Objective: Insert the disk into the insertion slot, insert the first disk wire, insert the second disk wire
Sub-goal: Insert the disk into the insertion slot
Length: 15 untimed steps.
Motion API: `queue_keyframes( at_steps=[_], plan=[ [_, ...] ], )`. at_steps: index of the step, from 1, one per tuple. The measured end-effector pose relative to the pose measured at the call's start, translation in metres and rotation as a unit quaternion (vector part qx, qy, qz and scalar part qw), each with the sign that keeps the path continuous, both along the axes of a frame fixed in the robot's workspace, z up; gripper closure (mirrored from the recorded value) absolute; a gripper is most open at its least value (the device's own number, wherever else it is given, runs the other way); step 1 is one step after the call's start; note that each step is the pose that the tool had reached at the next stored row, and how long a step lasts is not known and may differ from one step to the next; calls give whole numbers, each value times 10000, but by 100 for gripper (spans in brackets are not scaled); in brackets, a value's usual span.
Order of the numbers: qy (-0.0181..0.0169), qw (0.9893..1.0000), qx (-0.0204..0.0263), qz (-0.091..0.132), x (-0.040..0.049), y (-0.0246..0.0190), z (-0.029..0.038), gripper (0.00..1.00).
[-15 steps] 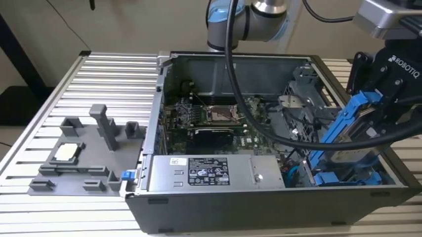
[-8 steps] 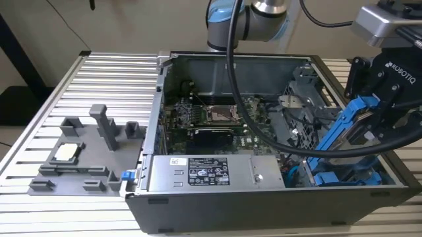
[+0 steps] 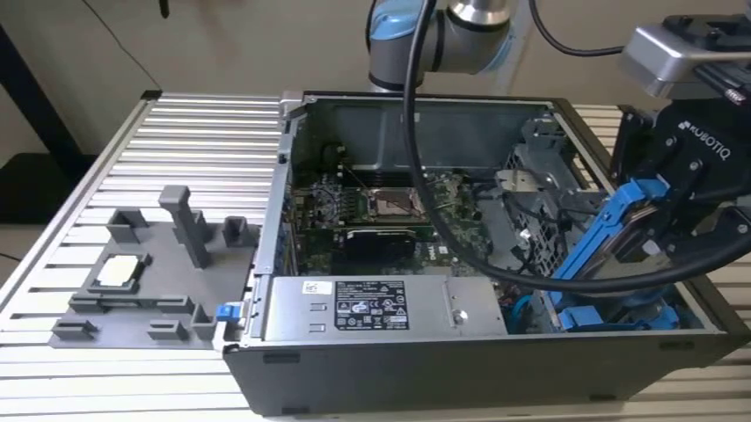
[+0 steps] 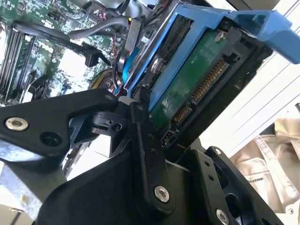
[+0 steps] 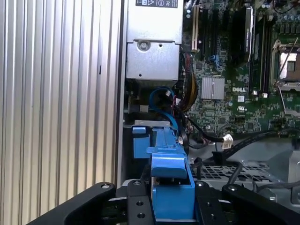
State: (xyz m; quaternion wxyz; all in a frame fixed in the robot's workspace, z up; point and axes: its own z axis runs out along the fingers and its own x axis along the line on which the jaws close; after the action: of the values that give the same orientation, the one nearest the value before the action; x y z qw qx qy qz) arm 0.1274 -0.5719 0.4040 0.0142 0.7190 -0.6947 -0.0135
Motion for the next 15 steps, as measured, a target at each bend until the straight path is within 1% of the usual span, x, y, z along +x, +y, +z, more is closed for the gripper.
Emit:
queue_keyframes(
  at_steps=[4, 12, 15],
  plan=[
    [0, 10000, 0, 4, 4, 0, -57, 67],
    [0, 10000, 1, 10, 19, 0, -192, 67],
    [0, 10000, 0, 12, 22, 0, -232, 67]
  ],
)
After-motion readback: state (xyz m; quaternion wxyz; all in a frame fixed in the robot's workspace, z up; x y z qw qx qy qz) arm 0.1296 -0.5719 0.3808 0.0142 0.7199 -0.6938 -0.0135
